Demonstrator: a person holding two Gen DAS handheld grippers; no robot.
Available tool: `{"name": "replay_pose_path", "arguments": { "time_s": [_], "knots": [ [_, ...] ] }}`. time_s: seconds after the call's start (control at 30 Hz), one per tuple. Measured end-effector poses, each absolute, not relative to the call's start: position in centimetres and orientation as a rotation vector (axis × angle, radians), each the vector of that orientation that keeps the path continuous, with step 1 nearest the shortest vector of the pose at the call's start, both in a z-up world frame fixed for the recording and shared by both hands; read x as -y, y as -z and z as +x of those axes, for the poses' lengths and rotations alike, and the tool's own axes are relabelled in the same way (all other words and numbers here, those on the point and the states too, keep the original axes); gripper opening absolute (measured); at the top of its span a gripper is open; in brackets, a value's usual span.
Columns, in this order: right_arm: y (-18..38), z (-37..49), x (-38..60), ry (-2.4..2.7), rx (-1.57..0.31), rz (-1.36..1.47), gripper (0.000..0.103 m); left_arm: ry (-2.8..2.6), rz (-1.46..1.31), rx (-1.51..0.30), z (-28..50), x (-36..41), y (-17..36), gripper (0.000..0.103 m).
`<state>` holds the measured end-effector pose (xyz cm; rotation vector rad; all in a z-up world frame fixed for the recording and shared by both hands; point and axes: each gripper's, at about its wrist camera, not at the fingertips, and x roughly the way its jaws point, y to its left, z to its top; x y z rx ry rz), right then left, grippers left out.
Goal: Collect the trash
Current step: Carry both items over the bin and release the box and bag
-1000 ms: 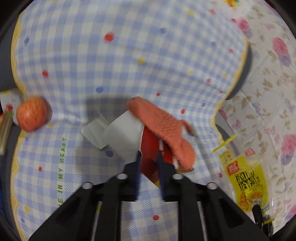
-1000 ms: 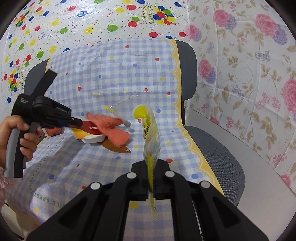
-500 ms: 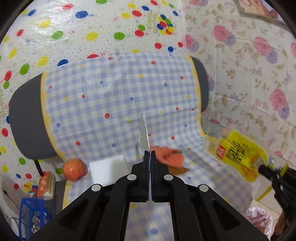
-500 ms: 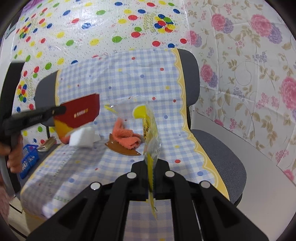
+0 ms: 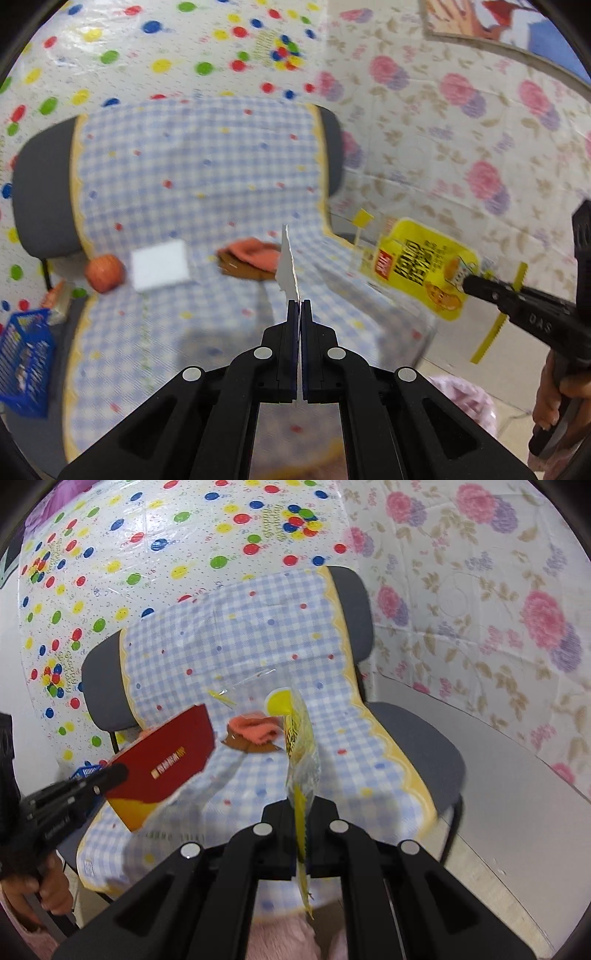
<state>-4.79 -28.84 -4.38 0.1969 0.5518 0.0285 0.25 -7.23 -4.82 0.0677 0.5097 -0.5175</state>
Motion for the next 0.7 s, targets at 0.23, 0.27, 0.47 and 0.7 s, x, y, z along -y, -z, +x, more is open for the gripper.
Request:
{"name": "replay_pose_path", "arguments": {
  "time_s": [0.23,0.27,0.47,0.7],
  "knots": [
    [6.0,-10.2,31.3,0.094,-0.606,0.216,0.003,0.689,0.114,-0.551,-3.9,11.7,7.0,0.002],
    [6.3,-11.1,31.9,0.120,-0.617,0.225,0.003,0.711,0.124,-0.557,-4.3,12.4,7.2,0.002],
    [8.7,-15.5,34.8,0.248,-0.690,0.269,0.003,0.847,0.188,-0.609,-6.7,16.5,8.8,0.002],
    [12.4,-17.4,37.0,0.317,-0.806,0.318,0.003,0.951,0.254,-0.725,-7.4,20.4,11.3,0.002]
  ]
}}
